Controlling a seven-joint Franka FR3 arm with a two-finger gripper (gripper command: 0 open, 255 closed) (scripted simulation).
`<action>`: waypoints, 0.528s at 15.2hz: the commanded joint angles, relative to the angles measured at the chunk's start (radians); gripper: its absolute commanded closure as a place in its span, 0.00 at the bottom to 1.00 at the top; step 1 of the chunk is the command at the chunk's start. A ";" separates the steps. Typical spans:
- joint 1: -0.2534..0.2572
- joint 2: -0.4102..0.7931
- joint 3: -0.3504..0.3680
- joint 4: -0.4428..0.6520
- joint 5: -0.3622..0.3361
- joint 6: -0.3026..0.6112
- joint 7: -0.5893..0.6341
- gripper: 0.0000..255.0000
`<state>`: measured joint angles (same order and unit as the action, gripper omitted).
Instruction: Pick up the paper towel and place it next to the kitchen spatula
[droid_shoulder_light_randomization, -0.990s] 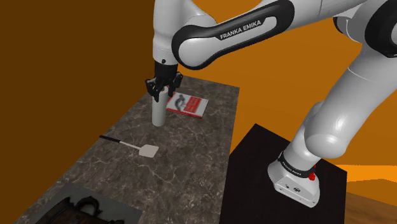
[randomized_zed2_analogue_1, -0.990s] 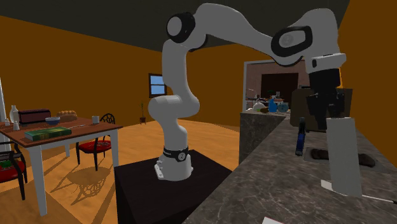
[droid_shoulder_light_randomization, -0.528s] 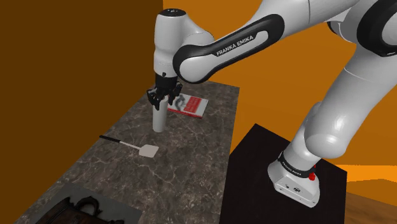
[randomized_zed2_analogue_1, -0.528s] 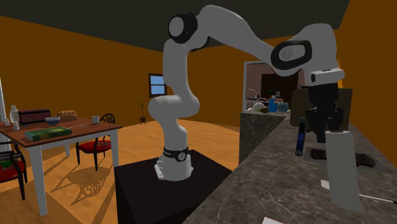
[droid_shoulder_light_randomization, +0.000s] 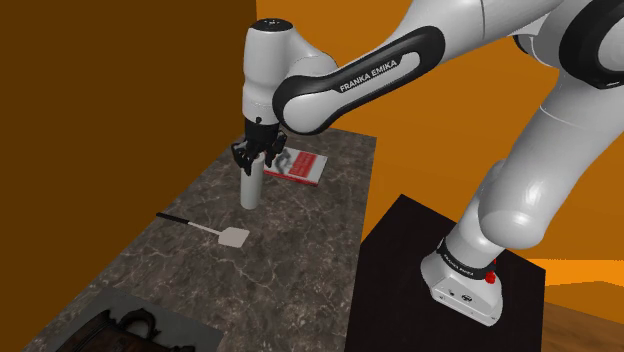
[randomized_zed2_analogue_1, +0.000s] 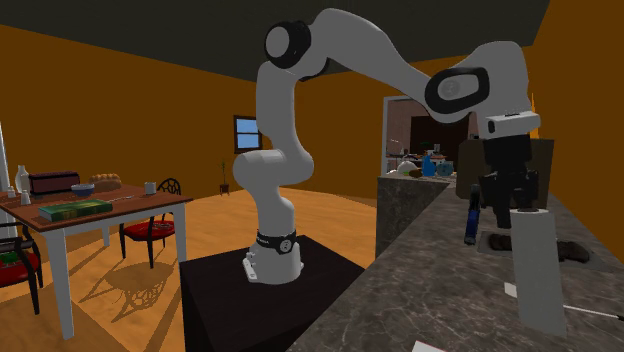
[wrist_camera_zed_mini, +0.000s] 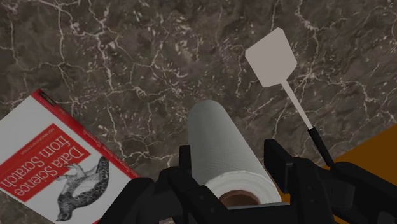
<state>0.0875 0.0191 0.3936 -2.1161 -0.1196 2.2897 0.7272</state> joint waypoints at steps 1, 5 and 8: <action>0.000 0.000 0.000 0.000 0.000 0.000 0.000 0.00; 0.000 0.000 0.000 0.000 0.000 0.000 0.000 0.00; 0.000 -0.040 0.001 0.024 0.025 -0.060 -0.017 0.00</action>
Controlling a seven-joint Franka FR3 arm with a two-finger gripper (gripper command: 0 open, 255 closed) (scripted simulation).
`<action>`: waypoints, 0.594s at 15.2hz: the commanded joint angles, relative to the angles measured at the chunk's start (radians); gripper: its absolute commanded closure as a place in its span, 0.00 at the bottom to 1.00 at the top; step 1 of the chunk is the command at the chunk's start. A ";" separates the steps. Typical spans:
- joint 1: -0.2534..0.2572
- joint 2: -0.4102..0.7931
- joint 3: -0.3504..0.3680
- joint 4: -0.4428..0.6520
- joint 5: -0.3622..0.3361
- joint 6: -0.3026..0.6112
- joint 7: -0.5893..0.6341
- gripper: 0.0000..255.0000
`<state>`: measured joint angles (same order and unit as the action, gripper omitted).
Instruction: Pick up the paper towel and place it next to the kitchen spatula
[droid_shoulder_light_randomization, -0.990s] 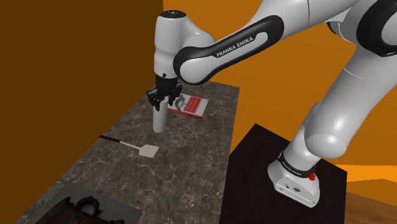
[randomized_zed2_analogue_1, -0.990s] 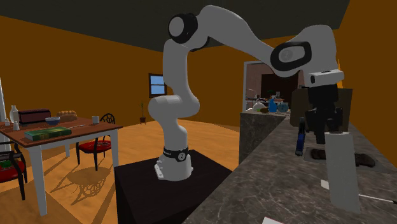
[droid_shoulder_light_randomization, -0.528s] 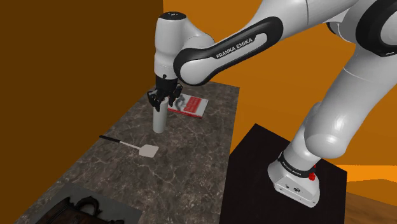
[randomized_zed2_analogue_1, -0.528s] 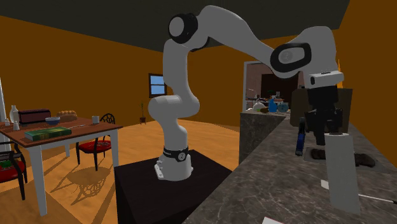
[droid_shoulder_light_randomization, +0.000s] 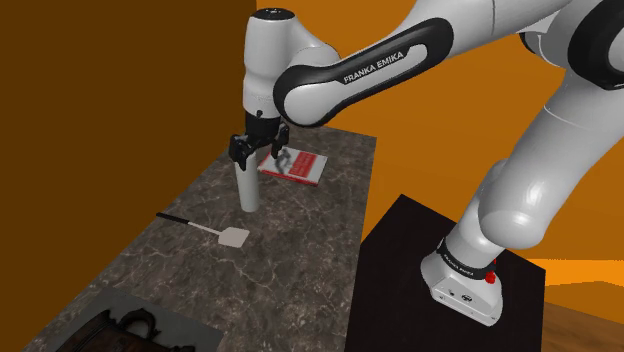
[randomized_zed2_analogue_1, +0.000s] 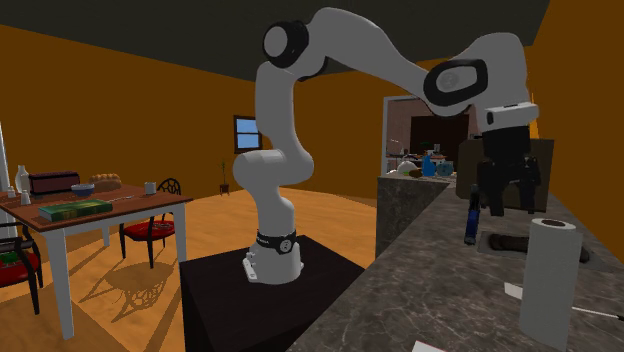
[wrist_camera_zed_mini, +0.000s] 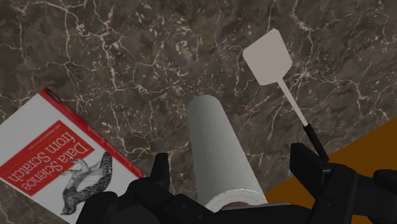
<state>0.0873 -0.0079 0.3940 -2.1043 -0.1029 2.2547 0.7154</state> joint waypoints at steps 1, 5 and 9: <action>0.001 -0.032 0.001 0.026 0.019 -0.055 -0.013 0.00; 0.002 -0.046 0.000 0.038 0.027 -0.080 -0.018 0.00; 0.002 -0.045 0.000 0.038 0.027 -0.080 -0.018 0.00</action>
<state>0.0889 -0.0534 0.3943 -2.0666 -0.0762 2.1753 0.6976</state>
